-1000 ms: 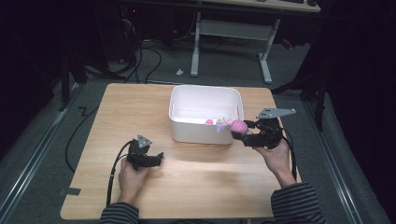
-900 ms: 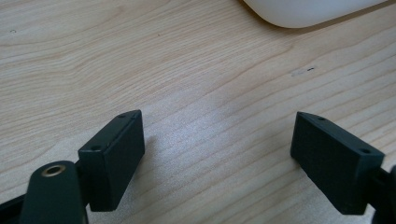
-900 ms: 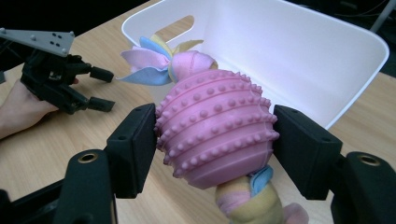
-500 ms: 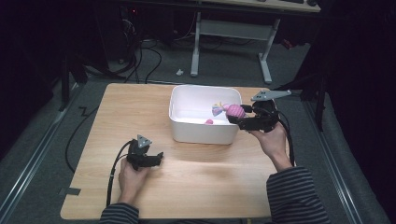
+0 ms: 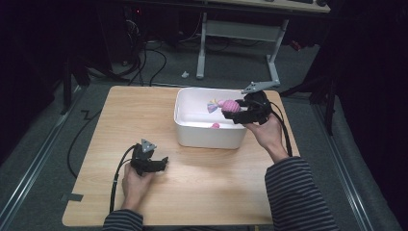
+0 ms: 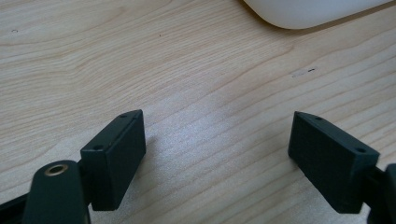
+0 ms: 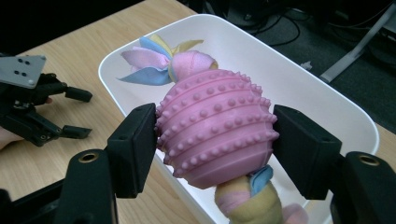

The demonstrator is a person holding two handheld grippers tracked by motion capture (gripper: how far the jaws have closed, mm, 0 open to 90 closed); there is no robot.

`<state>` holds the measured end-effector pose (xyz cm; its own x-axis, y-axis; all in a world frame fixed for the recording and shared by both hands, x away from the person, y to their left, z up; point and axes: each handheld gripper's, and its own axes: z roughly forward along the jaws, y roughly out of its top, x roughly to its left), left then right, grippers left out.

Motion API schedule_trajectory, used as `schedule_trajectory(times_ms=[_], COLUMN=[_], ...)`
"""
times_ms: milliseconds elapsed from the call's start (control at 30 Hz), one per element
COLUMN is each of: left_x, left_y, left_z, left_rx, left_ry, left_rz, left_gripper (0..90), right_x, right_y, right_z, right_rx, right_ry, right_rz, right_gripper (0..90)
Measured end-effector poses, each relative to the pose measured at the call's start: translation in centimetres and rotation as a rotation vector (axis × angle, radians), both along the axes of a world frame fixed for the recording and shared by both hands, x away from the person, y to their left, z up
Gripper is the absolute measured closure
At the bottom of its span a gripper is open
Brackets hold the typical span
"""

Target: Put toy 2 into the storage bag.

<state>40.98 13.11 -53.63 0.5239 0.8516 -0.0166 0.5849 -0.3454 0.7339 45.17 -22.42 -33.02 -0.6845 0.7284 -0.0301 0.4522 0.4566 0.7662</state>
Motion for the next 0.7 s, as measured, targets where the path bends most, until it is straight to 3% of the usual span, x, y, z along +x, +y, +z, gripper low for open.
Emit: schedule_trajectory(times_ms=[333, 700], left_x=[0.0, 0.0], left_y=[0.0, 0.1], left_z=[0.0, 0.0], left_rx=[0.001, -0.001], left_ry=[0.000, 0.002], left_rz=[0.001, 0.003], left_gripper=[19.2, 19.9], right_x=[1.7, 2.2], right_y=[2.2, 3.5], right_z=[-1.4, -3.4], right_rx=[-0.073, -0.100], right_ry=[0.009, 0.057], right_rz=[0.036, 0.064], right_gripper=[33.5, 33.3])
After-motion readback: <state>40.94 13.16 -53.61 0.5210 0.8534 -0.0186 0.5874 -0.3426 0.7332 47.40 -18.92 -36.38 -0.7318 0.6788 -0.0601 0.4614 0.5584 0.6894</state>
